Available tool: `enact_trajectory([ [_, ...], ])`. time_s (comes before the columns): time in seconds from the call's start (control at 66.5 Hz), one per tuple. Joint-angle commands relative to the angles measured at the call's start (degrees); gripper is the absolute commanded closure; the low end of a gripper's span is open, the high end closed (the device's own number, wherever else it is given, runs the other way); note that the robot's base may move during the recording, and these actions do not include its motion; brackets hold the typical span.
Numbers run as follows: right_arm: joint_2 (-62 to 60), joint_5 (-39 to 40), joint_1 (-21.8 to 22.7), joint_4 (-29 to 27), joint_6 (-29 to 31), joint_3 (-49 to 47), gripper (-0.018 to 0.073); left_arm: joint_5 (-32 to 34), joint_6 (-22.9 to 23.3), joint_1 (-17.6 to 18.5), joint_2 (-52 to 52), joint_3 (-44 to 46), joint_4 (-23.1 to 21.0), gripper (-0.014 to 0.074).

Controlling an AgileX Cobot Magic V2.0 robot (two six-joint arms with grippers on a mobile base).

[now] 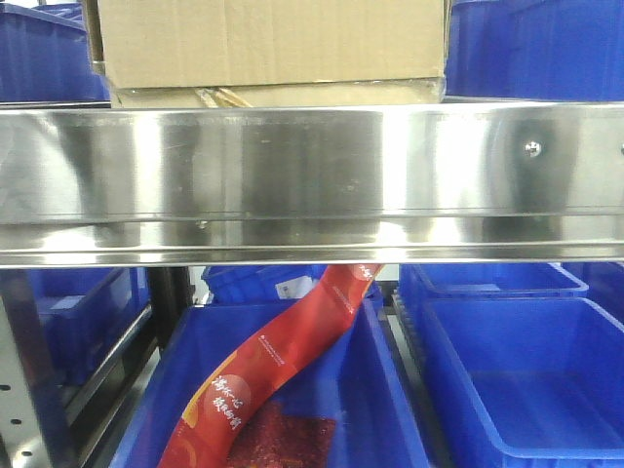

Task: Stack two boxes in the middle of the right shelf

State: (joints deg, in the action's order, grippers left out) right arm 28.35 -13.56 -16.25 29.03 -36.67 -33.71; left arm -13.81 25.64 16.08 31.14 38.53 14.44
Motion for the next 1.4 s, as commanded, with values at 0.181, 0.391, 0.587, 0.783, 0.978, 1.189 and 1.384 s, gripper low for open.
enact_trajectory([
  [0.181,-4.44,7.17,0.35,0.75,0.06,0.19,0.0721,1.22,0.47,-0.1,-3.96,-0.18,-0.21,0.0707],
  [0.391,-4.44,8.03,0.35,0.75,0.06,0.19,0.0721,1.22,0.47,-0.1,-3.96,-0.18,-0.21,0.0707],
  [0.587,-7.54,6.73,1.86,-9.93,18.88,1.87,0.0721,1.22,0.47,-0.1,-3.96,-0.18,-0.21,0.0707],
  [0.783,-14.93,6.85,12.61,-24.29,32.63,10.98,0.0721,1.22,0.47,-0.1,-3.96,-0.18,-0.21,0.0707],
  [0.978,-21.09,10.47,17.15,-25.38,32.63,21.75,0.0721,1.22,0.47,-0.1,-3.96,-0.18,-0.21,0.0707],
  [1.189,-26.33,11.63,17.23,-25.38,32.63,30.4,0.0721,1.22,0.47,-0.1,-3.96,-0.18,-0.21,0.0707],
  [1.384,-28.15,14.16,17.23,-30.83,37.39,33.71,0.0721,1.22,0.47,-0.1,-3.96,-0.18,-0.21,0.0707],
])
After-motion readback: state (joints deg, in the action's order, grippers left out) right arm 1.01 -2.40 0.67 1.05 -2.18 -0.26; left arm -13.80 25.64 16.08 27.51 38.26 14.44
